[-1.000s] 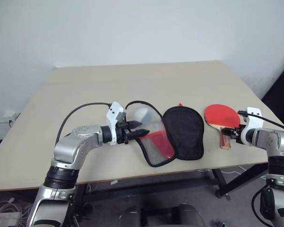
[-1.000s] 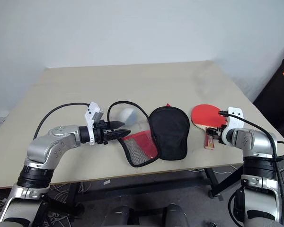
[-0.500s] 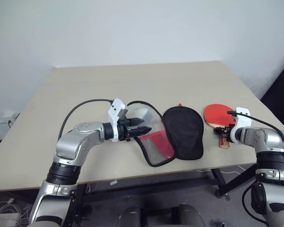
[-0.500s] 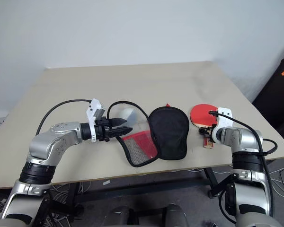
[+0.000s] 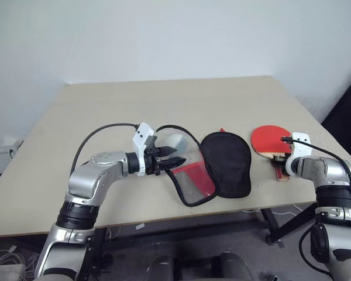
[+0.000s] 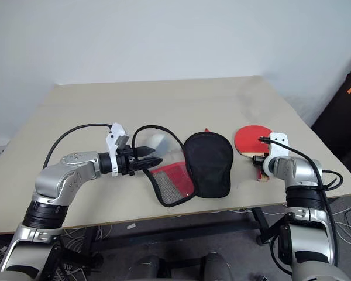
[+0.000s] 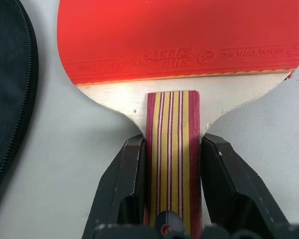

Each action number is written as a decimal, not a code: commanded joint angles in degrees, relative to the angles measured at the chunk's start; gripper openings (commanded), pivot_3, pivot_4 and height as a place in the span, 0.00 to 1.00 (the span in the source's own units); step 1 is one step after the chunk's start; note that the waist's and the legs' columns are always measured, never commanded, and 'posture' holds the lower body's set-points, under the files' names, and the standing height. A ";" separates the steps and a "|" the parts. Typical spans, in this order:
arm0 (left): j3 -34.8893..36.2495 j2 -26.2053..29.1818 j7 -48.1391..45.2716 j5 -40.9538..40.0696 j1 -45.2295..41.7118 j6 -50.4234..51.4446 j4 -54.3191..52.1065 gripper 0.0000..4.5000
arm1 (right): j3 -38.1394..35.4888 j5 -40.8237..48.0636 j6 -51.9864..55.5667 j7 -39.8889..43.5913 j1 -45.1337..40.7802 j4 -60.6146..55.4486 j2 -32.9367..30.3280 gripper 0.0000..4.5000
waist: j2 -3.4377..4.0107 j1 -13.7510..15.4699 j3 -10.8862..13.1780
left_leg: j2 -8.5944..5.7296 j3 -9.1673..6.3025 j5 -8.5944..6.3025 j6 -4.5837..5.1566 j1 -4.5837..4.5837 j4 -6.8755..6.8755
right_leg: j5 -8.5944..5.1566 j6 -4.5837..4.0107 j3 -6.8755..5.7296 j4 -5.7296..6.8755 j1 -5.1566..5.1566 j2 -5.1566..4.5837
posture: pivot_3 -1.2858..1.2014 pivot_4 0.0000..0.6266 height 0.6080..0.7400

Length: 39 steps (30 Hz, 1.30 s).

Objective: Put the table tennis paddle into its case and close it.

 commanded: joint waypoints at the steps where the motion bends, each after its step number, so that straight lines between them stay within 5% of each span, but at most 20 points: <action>1: 1.11 0.37 -0.45 0.14 -1.40 -0.91 -0.18 0.66 | -3.98 0.95 6.08 -3.47 -3.43 -9.55 0.79 0.28 | 0.03 -0.02 0.00 | 0.00 0.01 0.00 0.00 -0.02 0.00 | 0.00 -0.01 0.00 0.00 -0.02 -0.01 | 0.52 0.00 0.88; 13: -0.32 -0.97 -2.10 1.32 -4.40 -1.93 3.75 0.66 | -8.42 1.28 24.08 -8.80 -5.42 -30.21 13.44 0.28 | 0.05 0.02 -0.01 | 0.00 0.01 -0.09 -0.16 -0.04 -0.02 | 0.01 -0.01 -0.01 0.05 -0.06 -0.01 | 0.52 0.00 0.88; 24: -2.20 -3.01 -3.56 2.49 -6.52 -2.73 6.35 0.66 | -13.18 -1.91 27.61 -14.09 -4.46 -33.03 32.50 0.28 | 0.08 -0.02 -0.01 | 0.01 0.04 -0.10 -0.20 -0.08 -0.04 | 0.08 -0.13 -0.02 0.15 -0.15 0.00 | 0.52 0.00 0.88; 39: -1.71 -3.13 -3.83 3.47 -6.34 -2.71 6.31 0.66 | -9.53 -5.13 27.61 -16.17 1.72 -35.50 34.21 0.28 | 0.08 -0.03 -0.02 | -0.01 0.03 -0.11 -0.24 -0.06 -0.07 | 0.07 -0.13 -0.04 0.14 -0.13 -0.01 | 0.52 0.00 0.88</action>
